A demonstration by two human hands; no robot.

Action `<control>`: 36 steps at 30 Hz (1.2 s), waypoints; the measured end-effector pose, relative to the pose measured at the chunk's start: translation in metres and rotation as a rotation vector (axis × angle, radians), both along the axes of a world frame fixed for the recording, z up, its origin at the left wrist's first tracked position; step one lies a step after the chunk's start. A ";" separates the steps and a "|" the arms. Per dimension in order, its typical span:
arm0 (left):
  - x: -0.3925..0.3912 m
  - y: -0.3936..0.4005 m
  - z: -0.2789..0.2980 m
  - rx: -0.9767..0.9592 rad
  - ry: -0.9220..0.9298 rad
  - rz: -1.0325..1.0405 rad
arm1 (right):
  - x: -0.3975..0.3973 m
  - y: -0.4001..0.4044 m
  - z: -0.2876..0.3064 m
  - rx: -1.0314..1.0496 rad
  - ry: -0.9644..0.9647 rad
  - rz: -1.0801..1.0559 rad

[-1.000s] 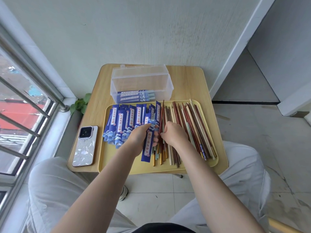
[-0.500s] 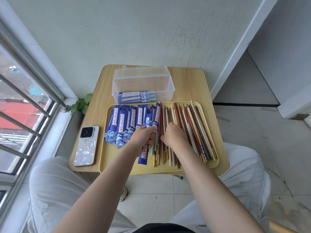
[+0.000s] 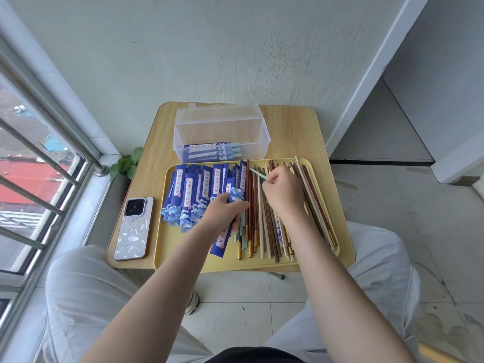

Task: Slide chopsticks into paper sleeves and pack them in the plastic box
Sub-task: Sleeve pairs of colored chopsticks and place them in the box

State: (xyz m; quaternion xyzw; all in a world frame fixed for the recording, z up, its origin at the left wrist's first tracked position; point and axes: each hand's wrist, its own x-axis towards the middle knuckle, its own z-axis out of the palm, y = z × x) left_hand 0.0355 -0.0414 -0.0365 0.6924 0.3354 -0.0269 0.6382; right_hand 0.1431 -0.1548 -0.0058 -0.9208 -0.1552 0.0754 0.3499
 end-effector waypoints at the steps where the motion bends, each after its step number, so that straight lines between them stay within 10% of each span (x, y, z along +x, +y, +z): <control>1: 0.001 0.000 0.000 0.040 0.020 -0.012 | 0.004 0.001 0.005 0.096 -0.011 -0.044; 6: 0.001 -0.004 0.002 0.149 0.084 -0.016 | 0.015 0.003 0.023 0.599 0.127 -0.243; 16: -0.004 -0.005 -0.001 0.280 0.140 -0.023 | 0.018 -0.002 0.020 0.856 0.244 -0.391; 36: 0.009 -0.006 0.006 0.212 0.072 0.076 | -0.016 0.017 -0.005 0.400 0.179 0.177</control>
